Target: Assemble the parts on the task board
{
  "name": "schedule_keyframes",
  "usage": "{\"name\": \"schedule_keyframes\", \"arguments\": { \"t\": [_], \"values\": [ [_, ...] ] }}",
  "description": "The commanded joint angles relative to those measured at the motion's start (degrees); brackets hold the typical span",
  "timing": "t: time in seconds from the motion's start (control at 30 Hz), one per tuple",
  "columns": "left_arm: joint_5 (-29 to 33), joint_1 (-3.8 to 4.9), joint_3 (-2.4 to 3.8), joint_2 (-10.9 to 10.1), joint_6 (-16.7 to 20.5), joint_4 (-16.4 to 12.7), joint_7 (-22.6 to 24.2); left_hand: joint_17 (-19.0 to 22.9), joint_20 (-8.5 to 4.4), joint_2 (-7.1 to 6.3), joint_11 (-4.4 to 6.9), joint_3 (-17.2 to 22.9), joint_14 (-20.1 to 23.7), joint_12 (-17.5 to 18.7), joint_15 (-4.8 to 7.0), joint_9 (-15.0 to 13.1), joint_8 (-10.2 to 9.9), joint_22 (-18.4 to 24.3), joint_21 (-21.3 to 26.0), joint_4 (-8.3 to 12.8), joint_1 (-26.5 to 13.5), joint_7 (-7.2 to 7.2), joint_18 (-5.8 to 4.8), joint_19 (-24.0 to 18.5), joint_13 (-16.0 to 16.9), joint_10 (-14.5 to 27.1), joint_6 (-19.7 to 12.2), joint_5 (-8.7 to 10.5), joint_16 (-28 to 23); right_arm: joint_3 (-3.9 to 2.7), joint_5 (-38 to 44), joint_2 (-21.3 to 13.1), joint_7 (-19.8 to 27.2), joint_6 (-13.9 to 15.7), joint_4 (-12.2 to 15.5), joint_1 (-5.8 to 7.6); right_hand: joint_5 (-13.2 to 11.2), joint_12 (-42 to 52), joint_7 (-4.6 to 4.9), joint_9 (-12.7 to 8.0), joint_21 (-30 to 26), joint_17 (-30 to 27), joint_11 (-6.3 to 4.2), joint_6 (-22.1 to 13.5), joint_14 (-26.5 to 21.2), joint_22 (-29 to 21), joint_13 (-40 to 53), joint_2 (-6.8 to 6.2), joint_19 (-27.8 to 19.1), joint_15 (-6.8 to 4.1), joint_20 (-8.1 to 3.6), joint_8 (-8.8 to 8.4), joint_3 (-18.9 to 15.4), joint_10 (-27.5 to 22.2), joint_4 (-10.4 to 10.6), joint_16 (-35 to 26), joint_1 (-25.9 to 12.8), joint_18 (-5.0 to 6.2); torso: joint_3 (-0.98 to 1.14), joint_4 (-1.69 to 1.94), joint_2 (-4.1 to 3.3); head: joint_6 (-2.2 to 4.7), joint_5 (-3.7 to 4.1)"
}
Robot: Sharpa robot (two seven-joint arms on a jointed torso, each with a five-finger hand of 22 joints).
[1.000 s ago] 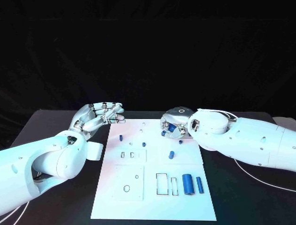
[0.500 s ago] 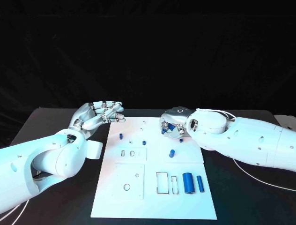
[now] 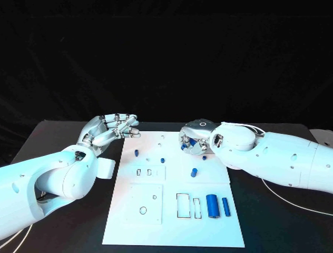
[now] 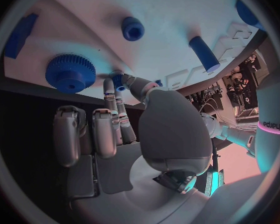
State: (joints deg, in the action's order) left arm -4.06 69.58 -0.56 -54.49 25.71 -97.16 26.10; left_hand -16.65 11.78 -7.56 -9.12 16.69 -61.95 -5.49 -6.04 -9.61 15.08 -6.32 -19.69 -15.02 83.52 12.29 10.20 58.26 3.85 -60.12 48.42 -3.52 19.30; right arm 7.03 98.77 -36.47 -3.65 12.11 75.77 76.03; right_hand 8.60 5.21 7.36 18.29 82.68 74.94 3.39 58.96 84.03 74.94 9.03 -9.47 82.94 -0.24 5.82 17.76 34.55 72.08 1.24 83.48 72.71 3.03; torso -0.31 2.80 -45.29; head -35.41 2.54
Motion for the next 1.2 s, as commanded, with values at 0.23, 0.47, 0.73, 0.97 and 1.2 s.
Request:
{"name": "schedule_keyframes", "arguments": {
  "t": [0.23,0.47,0.73,0.97,1.2],
  "values": [
    [-0.28,0.11,0.05,0.16,-0.97,0.27,-0.12,-0.13,-0.11,-0.4,-0.23,0.36,-0.39,0.31,0.11,0.07,-0.43,-0.03,-0.24,0.13,0.08,0.4,0.35,0.46,-0.1,0.11,-0.44,0.3,0.36,-0.1,-0.05,0.66,-1.29,9.41,0.57,0.11,-0.35,0.1,-0.65,2.72,0.48,1.07,-0.13,0.87,3.5,3.84,0.31,1.39,0.42,-0.65,-0.46,1.15,0.15,0.98,-0.25,0.48,0.56,-0.53,-0.07,0.13,-0.14,0.62,-0.14],
    [-0.28,0.12,0.05,0.3,-1.05,0.29,-0.23,-0.16,-0.12,-0.4,-0.24,0.39,-0.39,0.35,0.1,0.07,-0.45,-0.02,-0.24,0.17,0.12,0.43,0.34,0.48,-0.1,0.13,-0.47,0.3,0.34,-0.17,-0.46,3.67,-1.92,12.74,-2.57,0.25,-0.66,0.0,-0.62,3.13,0.51,1.09,-0.14,0.64,3.51,3.91,0.36,1.4,0.41,-0.68,-0.51,1.35,0.09,1.08,-0.14,0.53,0.32,-0.54,-0.05,0.24,-0.31,0.88,-0.07],
    [-0.28,0.12,0.05,0.63,-1.25,0.36,-0.35,-0.19,-0.12,-0.4,-0.26,0.42,-0.36,0.41,0.09,0.08,-0.48,-0.01,-0.24,0.22,0.18,0.45,0.33,0.48,-0.1,0.16,-0.51,0.3,0.32,-0.2,-1.24,7.54,-1.64,13.85,-6.24,0.15,-0.72,-0.31,-0.49,3.46,0.45,1.06,-0.04,0.15,3.5,3.84,0.32,1.33,0.31,-0.62,-0.51,1.35,0.15,0.76,-0.12,0.55,0.18,-0.51,-0.07,0.51,-0.4,0.75,0.02],
    [-0.28,0.13,0.05,0.79,-1.38,0.37,-0.44,-0.19,-0.12,-0.4,-0.26,0.42,-0.36,0.41,0.09,0.08,-0.48,-0.01,-0.24,0.22,0.18,0.45,0.33,0.48,-0.1,0.16,-0.51,0.3,0.32,-0.2,-1.67,9.84,-1.43,13.58,-9.05,-0.11,-0.73,-0.45,-0.4,3.61,0.35,1.09,0.03,-0.09,3.5,3.69,0.31,1.31,0.2,-0.57,-0.49,1.34,0.2,0.62,-0.12,0.58,0.13,-0.48,-0.11,0.39,-0.4,0.7,-0.16],
    [-0.28,0.14,0.05,0.94,-1.42,0.42,-0.49,-0.19,-0.12,-0.4,-0.26,0.42,-0.36,0.41,0.09,0.08,-0.48,-0.01,-0.24,0.22,0.18,0.45,0.33,0.48,-0.1,0.16,-0.51,0.3,0.32,-0.21,-1.74,11.18,-1.33,13.32,-10.88,-0.34,-0.75,-0.58,-0.32,3.74,0.38,1.01,0.1,-0.29,3.49,3.75,0.3,1.25,0.2,-0.51,-0.46,1.32,0.21,0.5,-0.09,0.57,0.03,-0.49,-0.1,0.53,-0.44,0.7,-0.22]
  ]
}}
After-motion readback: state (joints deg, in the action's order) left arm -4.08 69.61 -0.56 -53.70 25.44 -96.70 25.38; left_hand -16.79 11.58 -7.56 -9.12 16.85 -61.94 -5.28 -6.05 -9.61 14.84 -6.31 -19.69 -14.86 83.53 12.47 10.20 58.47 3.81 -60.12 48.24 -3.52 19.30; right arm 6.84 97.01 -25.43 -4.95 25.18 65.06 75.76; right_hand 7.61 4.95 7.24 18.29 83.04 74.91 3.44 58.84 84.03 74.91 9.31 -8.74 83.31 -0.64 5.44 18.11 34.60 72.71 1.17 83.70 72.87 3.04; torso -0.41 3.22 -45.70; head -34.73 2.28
